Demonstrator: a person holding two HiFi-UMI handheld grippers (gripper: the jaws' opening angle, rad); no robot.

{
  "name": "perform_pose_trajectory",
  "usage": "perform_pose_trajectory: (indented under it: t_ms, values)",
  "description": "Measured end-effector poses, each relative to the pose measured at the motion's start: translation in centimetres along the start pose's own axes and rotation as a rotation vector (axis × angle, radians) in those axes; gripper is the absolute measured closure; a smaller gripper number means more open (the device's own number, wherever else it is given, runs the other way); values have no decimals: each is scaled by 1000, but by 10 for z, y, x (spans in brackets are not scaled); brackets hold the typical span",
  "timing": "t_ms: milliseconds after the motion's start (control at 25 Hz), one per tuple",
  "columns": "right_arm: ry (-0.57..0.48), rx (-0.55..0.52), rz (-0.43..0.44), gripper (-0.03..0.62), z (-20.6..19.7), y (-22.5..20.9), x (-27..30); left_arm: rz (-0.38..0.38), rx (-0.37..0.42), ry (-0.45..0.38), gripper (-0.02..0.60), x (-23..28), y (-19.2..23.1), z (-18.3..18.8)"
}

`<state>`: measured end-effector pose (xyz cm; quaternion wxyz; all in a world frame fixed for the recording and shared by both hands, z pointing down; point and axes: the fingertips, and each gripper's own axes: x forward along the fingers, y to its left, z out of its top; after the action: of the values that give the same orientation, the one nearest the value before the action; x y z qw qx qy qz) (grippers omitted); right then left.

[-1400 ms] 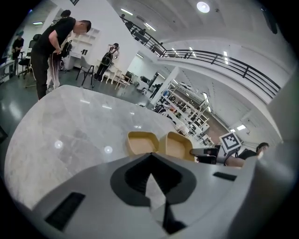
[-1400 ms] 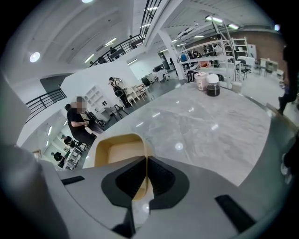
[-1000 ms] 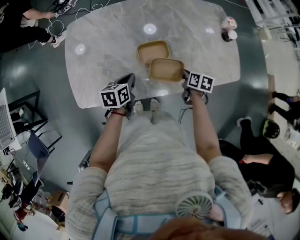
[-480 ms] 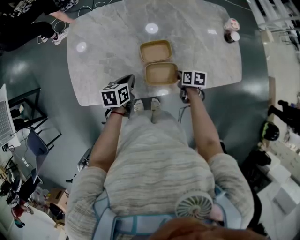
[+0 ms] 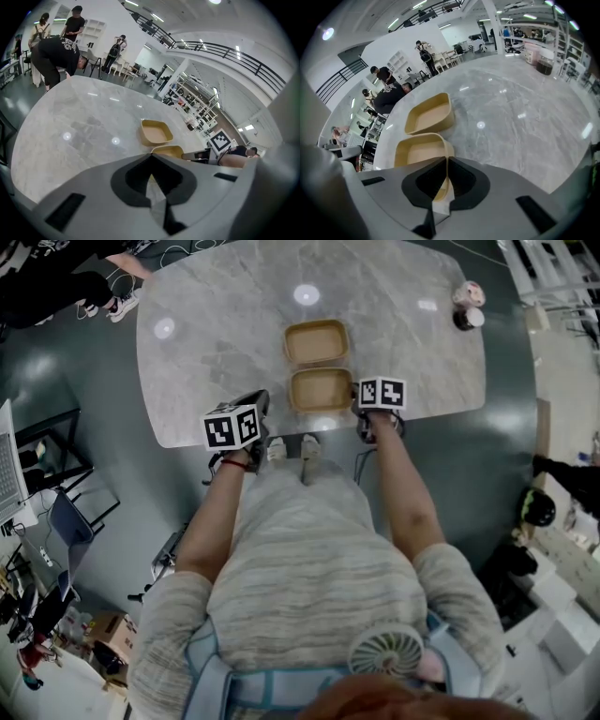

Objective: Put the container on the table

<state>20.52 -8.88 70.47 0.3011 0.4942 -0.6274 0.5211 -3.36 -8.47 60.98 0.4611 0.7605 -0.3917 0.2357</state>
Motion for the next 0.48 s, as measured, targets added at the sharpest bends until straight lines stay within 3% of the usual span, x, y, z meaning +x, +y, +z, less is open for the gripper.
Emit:
perform_pose_trajectory:
  t_ms: [480]
  values:
    - [37,-23,-39,577,-3,1,16,6,-10,16,580,-3,6,-3]
